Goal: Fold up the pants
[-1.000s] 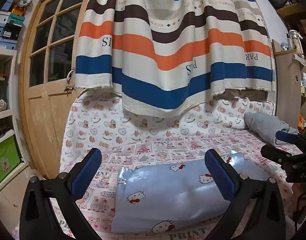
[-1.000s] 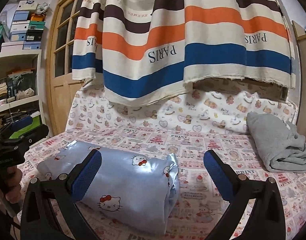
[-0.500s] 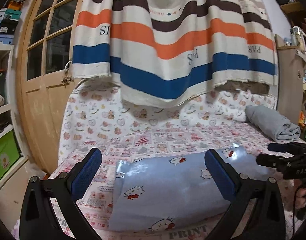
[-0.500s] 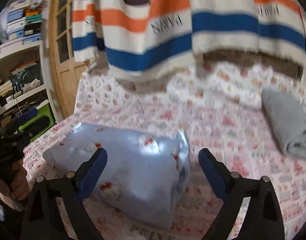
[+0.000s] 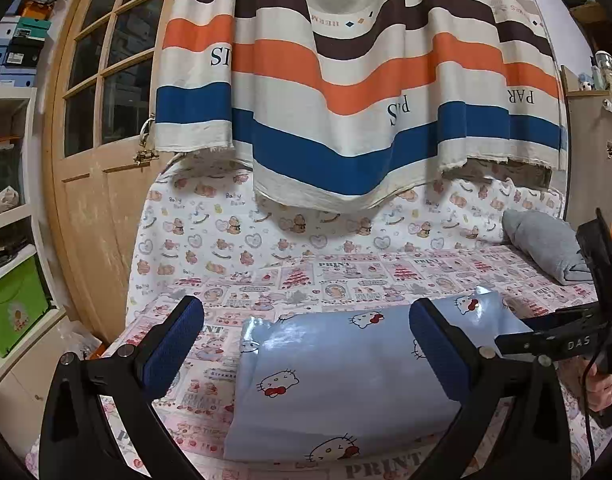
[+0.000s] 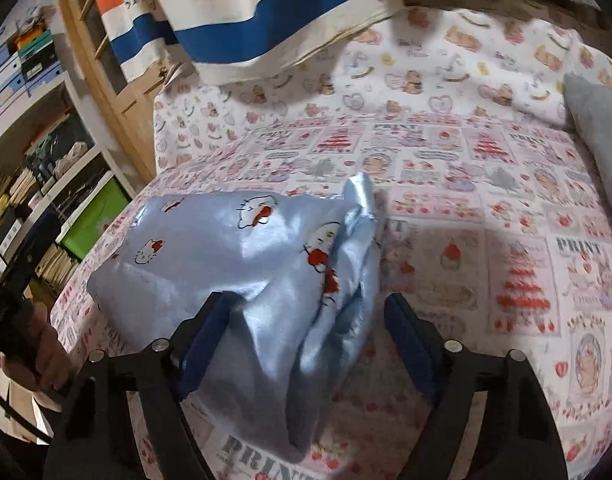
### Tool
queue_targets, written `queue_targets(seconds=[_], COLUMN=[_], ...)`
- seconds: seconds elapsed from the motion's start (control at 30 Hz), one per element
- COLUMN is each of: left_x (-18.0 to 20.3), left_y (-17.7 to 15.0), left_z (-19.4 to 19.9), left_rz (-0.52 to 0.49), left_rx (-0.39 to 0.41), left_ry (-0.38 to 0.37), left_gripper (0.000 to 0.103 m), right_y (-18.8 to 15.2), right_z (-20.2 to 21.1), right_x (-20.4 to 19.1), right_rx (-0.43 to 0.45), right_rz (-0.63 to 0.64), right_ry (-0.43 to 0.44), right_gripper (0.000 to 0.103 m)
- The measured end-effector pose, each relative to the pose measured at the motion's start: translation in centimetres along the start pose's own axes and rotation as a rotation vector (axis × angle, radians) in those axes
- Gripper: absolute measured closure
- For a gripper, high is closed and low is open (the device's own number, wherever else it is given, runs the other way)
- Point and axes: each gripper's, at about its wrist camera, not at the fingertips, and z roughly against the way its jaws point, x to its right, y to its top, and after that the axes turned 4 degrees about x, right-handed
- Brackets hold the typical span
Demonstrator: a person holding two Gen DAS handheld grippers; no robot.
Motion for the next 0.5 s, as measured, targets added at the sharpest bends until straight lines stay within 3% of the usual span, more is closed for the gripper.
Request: queue_targets(seconds=[0.27,0.37,0.5], left_x=[-0.5,-2.8,-7.1], left_y=[0.1,0.6,1.0], left_z=[-0.7,-2.9,-5.6], left_rz=[0.013,0.075,0.253], left_rx=[-0.042,-0.211,-0.389], left_ry=[-0.031,-0.049,-0.104], left_gripper=[0.001,0.001,0.006], right_y=[0.1,0.2,0.2], right_z=[-0.4,-0.5,-0.6], right_x=[-0.3,0.8,0.8], right_rx=[-0.014,-0.013,-0.011], right_rz=[-0.009,-0.071,-0.079], right_ry=[0.048,0.072,0.065], right_gripper=[0.073,0.086,0.087])
